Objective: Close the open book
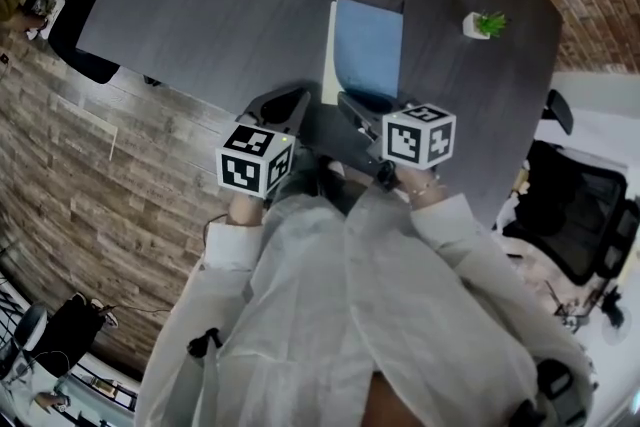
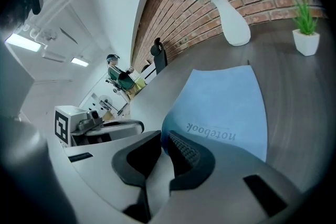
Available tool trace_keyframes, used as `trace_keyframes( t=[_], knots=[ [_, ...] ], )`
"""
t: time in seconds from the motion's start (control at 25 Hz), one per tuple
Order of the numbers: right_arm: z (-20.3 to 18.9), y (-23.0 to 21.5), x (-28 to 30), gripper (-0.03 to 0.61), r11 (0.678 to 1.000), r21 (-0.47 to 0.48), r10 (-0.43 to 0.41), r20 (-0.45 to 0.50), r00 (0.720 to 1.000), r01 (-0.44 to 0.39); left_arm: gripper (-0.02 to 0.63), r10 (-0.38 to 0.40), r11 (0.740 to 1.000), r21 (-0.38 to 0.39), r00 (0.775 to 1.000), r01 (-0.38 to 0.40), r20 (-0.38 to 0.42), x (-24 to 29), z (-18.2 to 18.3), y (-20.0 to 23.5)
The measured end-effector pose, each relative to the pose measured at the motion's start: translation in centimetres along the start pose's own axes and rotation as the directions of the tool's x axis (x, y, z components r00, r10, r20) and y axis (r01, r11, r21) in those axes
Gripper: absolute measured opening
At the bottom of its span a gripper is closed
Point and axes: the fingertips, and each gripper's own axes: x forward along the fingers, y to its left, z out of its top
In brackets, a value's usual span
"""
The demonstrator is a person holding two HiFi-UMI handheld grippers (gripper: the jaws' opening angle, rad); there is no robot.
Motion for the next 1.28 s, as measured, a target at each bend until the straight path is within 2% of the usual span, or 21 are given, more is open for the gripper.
trace_keyframes(
  t=[0.2,0.64,0.92,1.12,1.28],
  knots=[
    [-0.2,-0.2,0.7,0.034,1.000,-0.015,-0.022,-0.016,1.000,0.021,0.011,-0.009,1.000,-0.021,1.000,0.009,-0.007,0.4,0.0,0.6],
    [-0.8,-0.6,1.8,0.035,0.994,-0.065,-0.093,-0.042,0.995,0.090,0.011,-0.046,0.999,-0.001,0.998,0.046,-0.037,1.1,-0.1,0.7],
    [-1.3,-0.5,2.4,0.038,0.980,-0.130,-0.160,-0.083,0.984,0.149,0.011,-0.083,0.997,0.001,0.995,0.083,-0.055,1.4,-0.3,0.3],
    [-1.5,-0.4,2.8,0.047,0.976,-0.138,-0.182,-0.087,0.979,0.169,0.011,-0.087,0.996,0.024,0.994,0.089,-0.064,1.4,-0.4,0.7],
    [-1.6,-0.5,2.9,0.052,0.960,-0.174,-0.236,-0.085,0.968,0.219,0.011,-0.092,0.995,0.026,0.994,0.094,-0.065,1.3,-0.3,0.8]
  ],
)
